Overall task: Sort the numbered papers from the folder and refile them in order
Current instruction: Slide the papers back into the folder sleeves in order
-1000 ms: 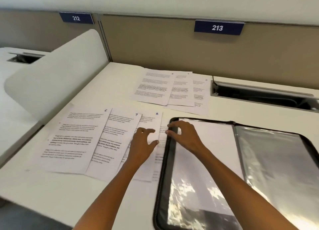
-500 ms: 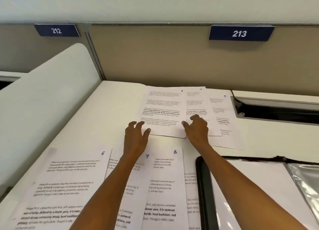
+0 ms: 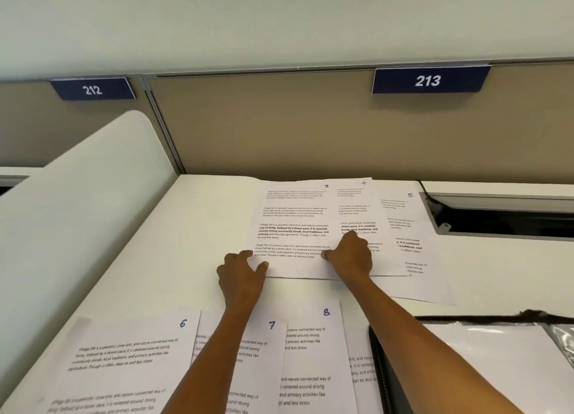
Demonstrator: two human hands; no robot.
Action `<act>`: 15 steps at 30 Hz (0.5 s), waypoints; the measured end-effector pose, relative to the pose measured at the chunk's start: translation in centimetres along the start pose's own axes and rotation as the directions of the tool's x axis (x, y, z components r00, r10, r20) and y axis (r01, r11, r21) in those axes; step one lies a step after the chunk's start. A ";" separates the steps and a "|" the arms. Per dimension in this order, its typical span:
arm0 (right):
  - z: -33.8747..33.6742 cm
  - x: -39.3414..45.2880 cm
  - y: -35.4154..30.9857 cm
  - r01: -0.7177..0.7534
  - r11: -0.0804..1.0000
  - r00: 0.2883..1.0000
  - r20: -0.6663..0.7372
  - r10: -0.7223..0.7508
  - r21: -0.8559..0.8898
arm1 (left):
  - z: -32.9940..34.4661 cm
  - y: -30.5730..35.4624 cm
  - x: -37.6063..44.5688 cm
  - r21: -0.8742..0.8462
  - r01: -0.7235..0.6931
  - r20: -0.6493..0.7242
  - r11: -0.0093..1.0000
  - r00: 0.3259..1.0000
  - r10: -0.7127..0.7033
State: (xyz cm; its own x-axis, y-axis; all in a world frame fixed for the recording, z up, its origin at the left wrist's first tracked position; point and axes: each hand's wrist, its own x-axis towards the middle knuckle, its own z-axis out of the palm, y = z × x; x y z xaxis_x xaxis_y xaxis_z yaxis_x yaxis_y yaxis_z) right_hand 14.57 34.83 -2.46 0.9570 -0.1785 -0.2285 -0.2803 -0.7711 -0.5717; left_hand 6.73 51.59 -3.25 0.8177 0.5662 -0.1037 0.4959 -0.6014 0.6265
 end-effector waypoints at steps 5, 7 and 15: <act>0.0 0.8 0.1 0.037 0.980 0.996 -0.076 -0.053 -0.195 | 0.4 1.6 -0.2 -0.022 0.126 -0.059 0.992 0.990 -0.127; -0.1 1.2 0.3 0.027 0.985 0.997 -0.061 -0.038 -0.172 | 0.5 2.2 0.3 -0.146 0.186 -0.044 0.972 0.980 -0.194; -0.9 2.0 0.8 0.094 0.914 0.992 -0.111 -0.055 0.394 | 0.1 3.4 1.1 -0.359 0.235 -0.040 0.903 0.963 -0.267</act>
State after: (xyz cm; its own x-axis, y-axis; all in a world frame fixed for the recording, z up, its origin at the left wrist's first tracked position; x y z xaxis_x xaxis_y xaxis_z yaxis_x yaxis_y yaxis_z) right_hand 16.33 33.27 -2.67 0.9732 -0.2028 -0.1083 -0.1953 -0.4808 -0.8548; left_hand 9.33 50.17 -1.30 0.6437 0.7280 -0.2361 0.5353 -0.2077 0.8188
